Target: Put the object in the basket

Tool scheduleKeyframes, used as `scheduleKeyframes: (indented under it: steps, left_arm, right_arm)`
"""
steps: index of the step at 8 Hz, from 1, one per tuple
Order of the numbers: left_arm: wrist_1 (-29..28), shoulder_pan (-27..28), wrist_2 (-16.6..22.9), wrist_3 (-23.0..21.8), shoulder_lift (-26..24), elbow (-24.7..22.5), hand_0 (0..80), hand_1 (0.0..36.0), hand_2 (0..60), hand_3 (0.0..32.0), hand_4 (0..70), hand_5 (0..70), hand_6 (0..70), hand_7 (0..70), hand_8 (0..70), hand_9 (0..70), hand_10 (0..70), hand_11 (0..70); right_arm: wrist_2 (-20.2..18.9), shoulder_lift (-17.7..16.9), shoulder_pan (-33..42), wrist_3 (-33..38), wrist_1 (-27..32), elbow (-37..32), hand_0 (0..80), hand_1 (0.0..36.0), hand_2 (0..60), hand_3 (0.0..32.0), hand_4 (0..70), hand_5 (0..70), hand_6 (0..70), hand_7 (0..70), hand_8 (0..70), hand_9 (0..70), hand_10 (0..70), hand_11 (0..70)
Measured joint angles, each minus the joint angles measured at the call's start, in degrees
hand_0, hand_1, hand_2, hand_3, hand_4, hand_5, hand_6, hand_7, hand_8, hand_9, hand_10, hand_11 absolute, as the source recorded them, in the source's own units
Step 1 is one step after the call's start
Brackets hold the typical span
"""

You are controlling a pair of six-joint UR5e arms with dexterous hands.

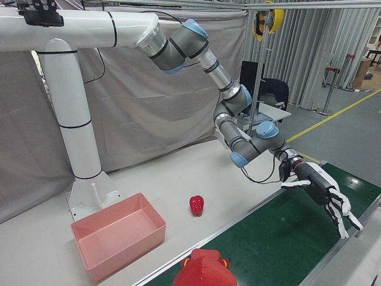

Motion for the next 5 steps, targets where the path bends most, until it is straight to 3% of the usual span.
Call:
scheduleKeyframes:
  steps: [5]
  left_arm:
    - [0.0,-0.1,0.0,0.0,0.0,0.1,50.4,8.8,0.0,28.4,0.0,29.5,2.9,7.9,15.4,13.4,2.6,5.1]
  right_arm:
    - [0.0,0.0,0.0,0.0,0.0,0.0,0.0,0.0,0.0,0.0,0.0,0.0,0.0,0.0,0.0,0.0,0.0,0.0]
